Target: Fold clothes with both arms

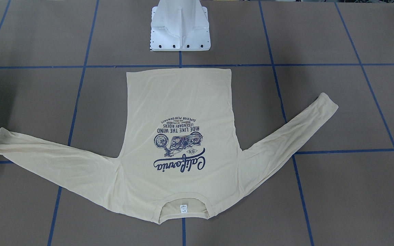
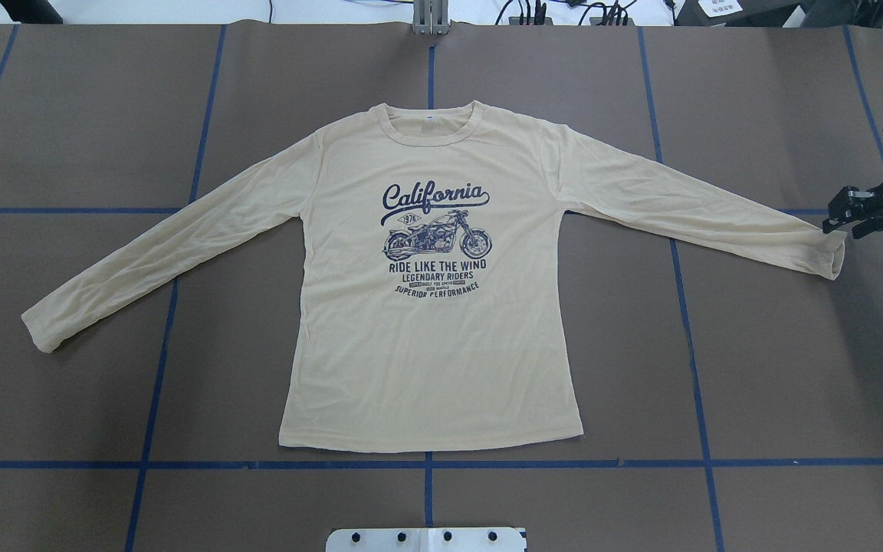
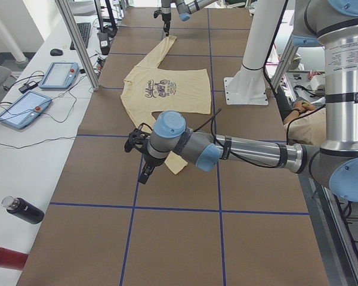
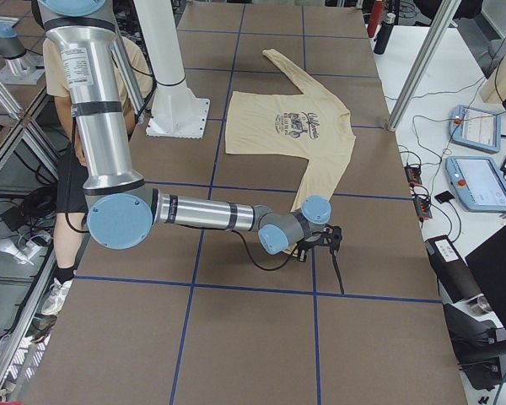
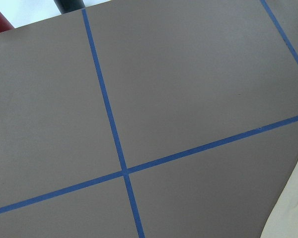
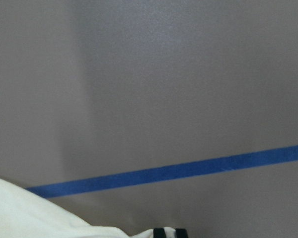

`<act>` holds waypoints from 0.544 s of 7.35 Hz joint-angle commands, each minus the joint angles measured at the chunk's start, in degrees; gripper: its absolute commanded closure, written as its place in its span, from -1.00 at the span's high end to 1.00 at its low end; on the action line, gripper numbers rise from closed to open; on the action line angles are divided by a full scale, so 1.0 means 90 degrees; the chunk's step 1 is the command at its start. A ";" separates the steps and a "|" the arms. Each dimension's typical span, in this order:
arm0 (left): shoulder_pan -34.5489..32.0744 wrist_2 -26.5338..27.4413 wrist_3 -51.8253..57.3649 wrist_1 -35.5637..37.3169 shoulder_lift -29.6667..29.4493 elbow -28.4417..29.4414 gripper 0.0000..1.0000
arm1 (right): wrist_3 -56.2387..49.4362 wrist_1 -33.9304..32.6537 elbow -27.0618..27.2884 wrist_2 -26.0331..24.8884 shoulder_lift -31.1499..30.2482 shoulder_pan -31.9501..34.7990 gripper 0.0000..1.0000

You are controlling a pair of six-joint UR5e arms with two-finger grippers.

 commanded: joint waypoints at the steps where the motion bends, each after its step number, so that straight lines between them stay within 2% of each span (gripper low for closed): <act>1: -0.0001 -0.0011 -0.0003 0.0001 0.0044 -0.0062 1.00 | 0.0022 -0.0010 0.0445 0.0102 -0.0098 0.0016 -1.00; 3: -0.0001 -0.0011 -0.0003 0.0011 0.0063 -0.0217 1.00 | 0.0042 -0.0098 0.1071 0.0530 -0.0080 0.0230 -1.00; 4: -0.0001 -0.0011 -0.0003 0.0011 0.0063 -0.0228 1.00 | 0.0255 -0.0108 0.1161 0.0561 0.0201 0.0212 -1.00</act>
